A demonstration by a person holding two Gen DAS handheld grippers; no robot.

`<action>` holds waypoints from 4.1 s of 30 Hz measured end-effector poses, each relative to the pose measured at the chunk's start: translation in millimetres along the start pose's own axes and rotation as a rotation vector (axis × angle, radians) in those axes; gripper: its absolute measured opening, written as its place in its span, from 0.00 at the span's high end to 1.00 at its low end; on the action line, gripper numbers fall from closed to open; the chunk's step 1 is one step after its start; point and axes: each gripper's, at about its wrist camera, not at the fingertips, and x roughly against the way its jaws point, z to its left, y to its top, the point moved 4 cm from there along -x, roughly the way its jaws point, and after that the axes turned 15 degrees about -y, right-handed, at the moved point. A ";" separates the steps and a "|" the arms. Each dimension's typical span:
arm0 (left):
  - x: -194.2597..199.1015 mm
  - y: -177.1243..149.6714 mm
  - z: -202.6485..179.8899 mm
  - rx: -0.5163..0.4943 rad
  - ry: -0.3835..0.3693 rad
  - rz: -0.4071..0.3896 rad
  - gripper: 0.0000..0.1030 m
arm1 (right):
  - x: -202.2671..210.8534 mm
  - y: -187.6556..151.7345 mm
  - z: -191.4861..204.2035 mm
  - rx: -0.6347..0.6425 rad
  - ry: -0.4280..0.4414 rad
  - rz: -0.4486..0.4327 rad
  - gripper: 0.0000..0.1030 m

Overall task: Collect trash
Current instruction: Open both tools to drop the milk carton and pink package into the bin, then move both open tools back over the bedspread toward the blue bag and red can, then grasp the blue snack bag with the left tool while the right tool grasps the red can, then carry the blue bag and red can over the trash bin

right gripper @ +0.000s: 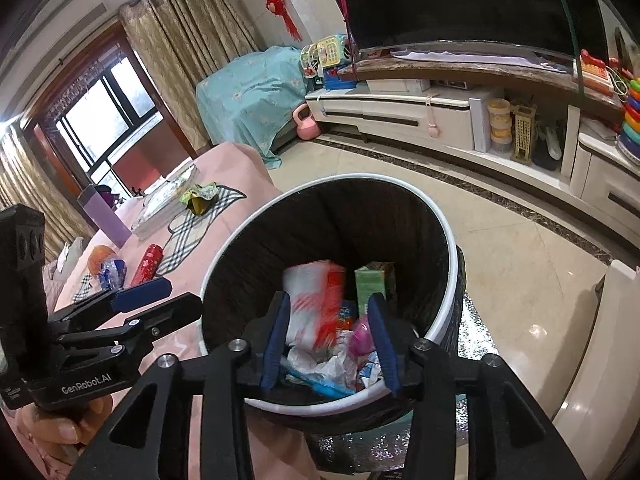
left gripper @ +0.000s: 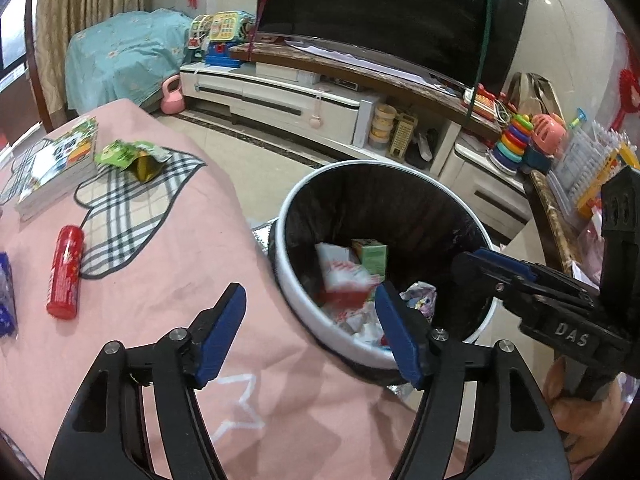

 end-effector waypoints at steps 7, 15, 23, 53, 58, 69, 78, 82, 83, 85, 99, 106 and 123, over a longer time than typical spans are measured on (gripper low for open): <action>26.8 -23.4 26.3 0.082 0.018 -0.030 0.27 | 18.0 -2.0 14.8 -0.013 0.041 -0.037 0.22; 69.9 -64.5 73.0 0.192 0.078 -0.072 0.26 | 42.1 -12.3 58.8 -0.001 0.120 -0.090 0.02; 115.6 -100.7 127.2 0.324 0.137 -0.133 0.26 | 44.1 -31.3 115.8 0.042 0.194 -0.058 0.01; 161.5 -145.1 227.6 0.497 0.251 -0.172 0.26 | -24.3 -66.9 214.9 0.131 0.138 0.057 0.01; 162.2 -128.1 244.3 0.485 0.273 -0.180 0.26 | -37.8 -56.1 236.0 0.141 0.154 0.070 0.02; 153.6 -91.9 283.2 0.454 0.316 -0.185 0.25 | -79.8 -33.1 277.5 0.183 0.121 0.066 0.23; 131.5 -62.4 307.0 0.452 0.324 -0.211 0.25 | -114.0 -17.5 297.1 0.215 0.079 0.102 0.43; 118.8 -68.3 316.0 0.468 0.330 -0.177 0.44 | -118.9 -15.1 302.2 0.242 0.067 0.101 0.43; 121.0 -67.2 316.3 0.464 0.331 -0.189 0.51 | -118.5 -15.9 302.1 0.245 0.065 0.099 0.43; 121.3 -67.6 314.3 0.453 0.309 -0.192 0.66 | -117.7 -16.7 301.3 0.247 0.057 0.097 0.45; 136.7 -106.1 265.7 0.437 0.226 -0.186 0.80 | -95.5 -29.3 268.0 0.161 0.120 0.104 0.67; 144.0 -125.5 220.8 0.427 0.166 -0.191 0.81 | -56.3 -48.0 234.1 0.133 0.116 0.058 0.67; 137.3 -129.1 139.6 0.302 0.108 -0.158 0.82 | 5.6 -76.2 181.3 0.090 0.116 -0.002 0.67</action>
